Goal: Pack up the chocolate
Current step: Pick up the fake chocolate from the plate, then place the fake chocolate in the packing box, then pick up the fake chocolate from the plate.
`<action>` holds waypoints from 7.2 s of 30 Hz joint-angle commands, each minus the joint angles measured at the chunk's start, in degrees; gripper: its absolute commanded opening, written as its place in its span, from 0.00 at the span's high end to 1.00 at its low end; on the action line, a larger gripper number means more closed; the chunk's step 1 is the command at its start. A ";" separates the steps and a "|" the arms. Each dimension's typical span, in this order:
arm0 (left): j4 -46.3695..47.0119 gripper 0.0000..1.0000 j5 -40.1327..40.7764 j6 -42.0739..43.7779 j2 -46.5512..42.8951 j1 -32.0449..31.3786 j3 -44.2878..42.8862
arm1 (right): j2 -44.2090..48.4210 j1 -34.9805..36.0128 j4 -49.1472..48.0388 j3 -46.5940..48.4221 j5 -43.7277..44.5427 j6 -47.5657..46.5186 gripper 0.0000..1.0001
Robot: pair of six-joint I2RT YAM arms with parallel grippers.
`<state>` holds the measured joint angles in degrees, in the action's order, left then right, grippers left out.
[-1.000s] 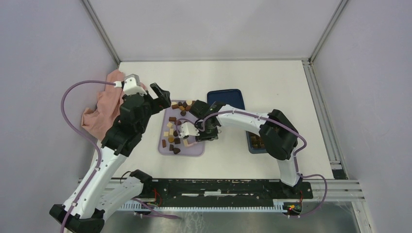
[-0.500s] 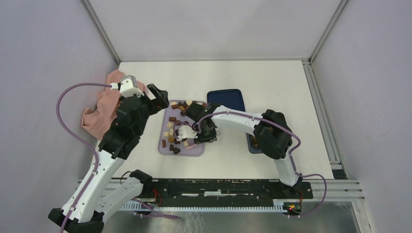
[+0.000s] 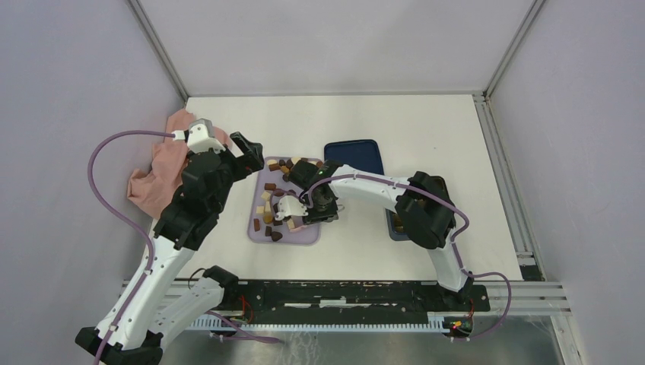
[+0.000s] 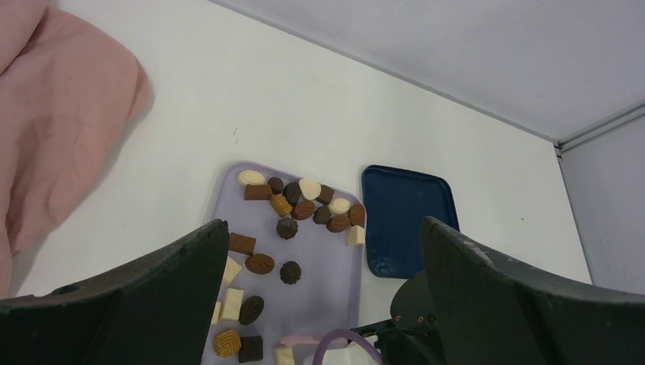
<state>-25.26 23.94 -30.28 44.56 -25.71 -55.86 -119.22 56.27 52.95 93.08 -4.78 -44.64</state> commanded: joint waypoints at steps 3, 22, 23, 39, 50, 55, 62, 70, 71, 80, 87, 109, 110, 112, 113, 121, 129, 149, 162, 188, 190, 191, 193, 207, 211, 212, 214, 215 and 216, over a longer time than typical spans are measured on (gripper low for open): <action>0.56 0.00 1.19 0.84 -0.20 0.31 -0.13 | -0.77 0.67 0.33 1.65 1.93 0.08 0.57; 0.76 0.00 0.87 0.84 0.05 0.27 -0.13 | -1.33 1.06 0.11 1.98 2.78 -0.44 0.60; 0.74 0.00 0.84 0.84 0.01 0.29 -0.17 | -1.24 1.04 0.18 2.06 2.67 -0.45 0.62; 2.11 0.00 -0.20 0.84 1.27 0.30 -0.31 | 5.24 -1.35 -0.45 0.39 -2.89 0.08 0.74; 3.20 0.00 -1.28 0.77 2.26 0.26 -0.45 | 12.72 -5.64 -1.85 -3.63 -7.85 0.35 0.77; 5.68 0.00 -2.56 -0.18 3.16 0.26 0.66 | 19.10 -9.56 -2.31 -5.49 -8.80 0.08 0.76; 9.94 0.00 -6.30 -0.16 8.30 0.31 -0.27 | 29.18 -16.72 -3.42 -12.16 -8.54 -0.18 0.77; 15.93 0.00 -11.63 0.21 17.04 0.26 -2.58 | 41.11 -33.50 -4.15 -26.01 -7.17 -0.61 0.76; 16.85 0.00 -12.24 0.30 18.19 0.25 -2.90 | 42.18 -35.79 -4.01 -27.25 -7.17 -0.83 0.76; 19.80 0.00 -16.99 2.75 26.85 0.31 -7.05 | 51.81 -55.23 -3.12 -37.79 -5.21 -2.87 0.75; 21.13 0.00 -17.99 5.38 29.62 0.29 -9.08 | 52.10 -64.81 -0.41 -39.15 -1.91 -6.18 0.75; 21.34 0.00 -16.27 4.53 23.45 1.06 -1.90 | 46.65 -68.26 -0.44 -40.96 2.41 -9.76 0.66; 21.26 0.00 -16.23 4.53 23.33 1.11 -1.81 | 46.57 -68.25 -0.46 -40.96 2.46 -9.76 0.64; 21.11 0.00 -16.16 4.53 23.21 1.19 -1.80 | 46.40 -68.27 -0.81 -41.21 2.70 -9.76 0.60; 21.09 0.00 -16.20 4.46 23.15 1.19 -1.84 | 46.28 -68.28 -1.02 -41.31 2.75 -9.68 0.59; 20.66 0.00 -16.21 4.42 22.95 1.17 -2.69 | 45.27 -68.29 -1.77 -40.08 1.78 -8.62 0.55; 20.64 0.00 -16.19 3.16 21.91 1.19 -2.68 | 46.74 -68.24 1.17 -33.60 -6.80 -9.67 0.59; -5.04 0.00 -19.73 -3.92 15.13 8.50 -7.99 | 38.15 -25.98 -8.88 -26.95 -19.78 -2.67 0.59; -17.28 0.01 -8.97 -6.72 11.95 8.49 -3.23 | 15.15 -3.11 -12.44 -12.01 -5.50 1.26 0.59; -14.38 0.00 -2.23 1.28 11.92 8.52 -4.96 | -4.18 3.65 -1.73 8.63 4.42 4.38 0.58; -14.34 0.00 -1.31 1.28 10.72 8.47 -4.97 | -4.18 3.84 -1.41 8.03 4.42 4.39 0.59; -14.38 0.00 -0.87 1.26 10.06 8.51 -4.90 | -4.20 3.97 -1.28 7.91 4.42 4.39 0.59; -14.38 0.00 0.06 1.36 8.76 8.50 -4.79 | -4.48 4.10 -1.15 7.93 5.94 4.39 0.59; -14.20 0.00 -0.39 0.85 5.50 8.49 -3.43 | -5.95 4.41 -1.22 8.31 7.96 4.56 0.60; -14.35 0.00 -0.39 0.67 5.03 8.56 -3.34 | -6.38 4.46 -1.10 8.99 7.86 4.65 0.62; -14.38 0.00 -0.39 0.66 5.02 8.55 -3.38 | -6.31 4.45 -1.12 9.12 7.79 4.73 0.63; -14.32 0.00 -0.31 0.66 5.00 8.55 -3.45 | -6.13 4.46 -1.09 9.15 7.82 4.67 0.66; -14.37 0.00 -0.30 0.66 5.07 8.50 -3.54 | -6.04 4.51 -1.09 9.06 7.90 4.65 0.67; -14.32 0.00 -0.20 0.62 5.09 8.53 -3.56 | -6.00 4.46 -1.14 9.02 8.02 4.57 0.69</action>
<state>-41.43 22.44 -31.11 50.22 -17.21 -59.27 -124.90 60.40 51.29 99.70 1.65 -40.69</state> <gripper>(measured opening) 0.997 0.354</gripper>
